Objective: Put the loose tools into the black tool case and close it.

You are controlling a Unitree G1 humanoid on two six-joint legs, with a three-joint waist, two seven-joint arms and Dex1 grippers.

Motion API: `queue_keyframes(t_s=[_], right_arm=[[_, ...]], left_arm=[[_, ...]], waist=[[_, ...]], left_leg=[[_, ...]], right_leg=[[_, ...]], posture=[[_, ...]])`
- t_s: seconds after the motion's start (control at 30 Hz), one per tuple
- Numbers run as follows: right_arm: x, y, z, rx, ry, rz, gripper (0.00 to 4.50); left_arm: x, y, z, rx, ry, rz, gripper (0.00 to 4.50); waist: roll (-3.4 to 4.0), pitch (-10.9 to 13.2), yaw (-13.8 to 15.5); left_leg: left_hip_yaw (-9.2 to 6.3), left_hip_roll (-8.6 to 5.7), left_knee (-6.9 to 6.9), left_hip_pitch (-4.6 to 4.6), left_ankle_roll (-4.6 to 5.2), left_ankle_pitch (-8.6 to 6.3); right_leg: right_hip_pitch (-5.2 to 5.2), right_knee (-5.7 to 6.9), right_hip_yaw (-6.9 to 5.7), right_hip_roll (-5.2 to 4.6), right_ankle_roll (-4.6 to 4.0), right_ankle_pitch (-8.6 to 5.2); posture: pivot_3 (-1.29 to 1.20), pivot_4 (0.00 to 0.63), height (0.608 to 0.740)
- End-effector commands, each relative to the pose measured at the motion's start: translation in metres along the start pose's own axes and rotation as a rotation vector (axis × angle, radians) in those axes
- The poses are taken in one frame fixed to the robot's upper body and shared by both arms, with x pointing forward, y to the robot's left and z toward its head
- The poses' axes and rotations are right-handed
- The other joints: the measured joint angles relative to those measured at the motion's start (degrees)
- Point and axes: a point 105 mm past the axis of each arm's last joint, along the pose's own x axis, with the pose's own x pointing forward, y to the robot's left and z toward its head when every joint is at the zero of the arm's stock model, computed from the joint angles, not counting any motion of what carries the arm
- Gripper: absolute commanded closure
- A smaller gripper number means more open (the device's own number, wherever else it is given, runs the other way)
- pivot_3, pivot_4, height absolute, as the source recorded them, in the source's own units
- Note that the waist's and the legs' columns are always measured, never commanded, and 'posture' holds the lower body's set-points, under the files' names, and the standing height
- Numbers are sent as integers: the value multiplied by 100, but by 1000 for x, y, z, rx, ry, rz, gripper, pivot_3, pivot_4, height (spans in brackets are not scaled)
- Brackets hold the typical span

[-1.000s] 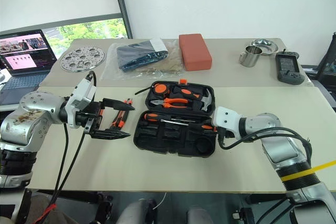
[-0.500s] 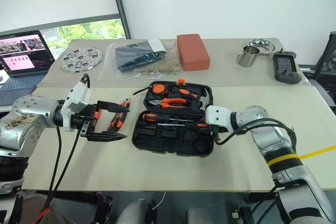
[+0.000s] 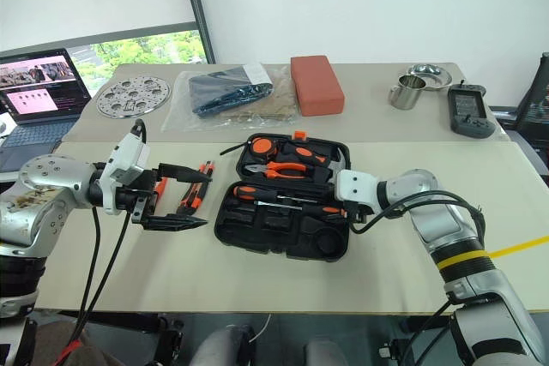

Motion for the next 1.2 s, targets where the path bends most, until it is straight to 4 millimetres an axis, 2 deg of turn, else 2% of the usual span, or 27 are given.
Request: queue_keyframes(t_s=[0.03, 0.13, 0.23, 0.33, 0.43, 0.6, 0.93, 1.2], right_arm=[[-22, -11, 20, 69, -107, -52, 992], [-34, -19, 27, 155, -167, -91, 992], [-37, -19, 31, 222, -203, -100, 992], [-27, -15, 38, 280, -262, -114, 1757], [-15, -8, 41, 289, -282, -117, 2703], [1, -1, 42, 322, -299, -106, 4460], [32, 13, 16, 326, -200, -37, 4488], [42, 23, -7, 322, -100, -4, 4488]], left_arm=[[-3, 3, 9, 46, -14, -1, 0], [-1, 5, 8, 51, -14, -6, 0], [2, 8, 8, 58, -18, -12, 0], [5, 10, 8, 64, -23, -16, 0], [6, 11, 8, 68, -26, -18, 0], [7, 10, 8, 67, -30, -23, 0], [5, 10, 7, 63, -23, -12, 0], [5, 8, 6, 61, -17, -1, 0]], waist=[[1, 1, -2], [2, 5, -13], [2, 5, -11], [2, 4, -22], [2, 5, -28], [2, 5, -17], [2, 5, -22], [1, 4, -20]], left_leg=[[1, 0, 0, 0, 0, 0], [3, 1, 0, 0, 0, 0], [7, 3, 0, 1, 0, 0], [9, 5, -1, 2, 0, 0], [11, 8, -1, 1, 0, 0], [15, 5, 1, -2, 0, 0], [17, 6, 1, -1, 0, 0], [20, 7, 0, 11, 0, 0]], right_leg=[[-1, 1, 0, 0, 0, 0], [-3, 1, 2, 0, -1, 0], [-3, 2, 2, 0, -1, 0], [-4, 2, 2, 3, -1, 0], [-6, 4, 4, 7, -1, 0], [-9, 3, 5, 4, -1, 0], [-11, 4, 5, 6, -1, 0], [-3, 4, 6, 5, -1, 0]], posture=[[0, 150, 740], [0, 150, 740], [0, 150, 740], [0, 150, 740], [0, 150, 740], [0, 150, 740], [0, 150, 740], [0, 150, 740]])
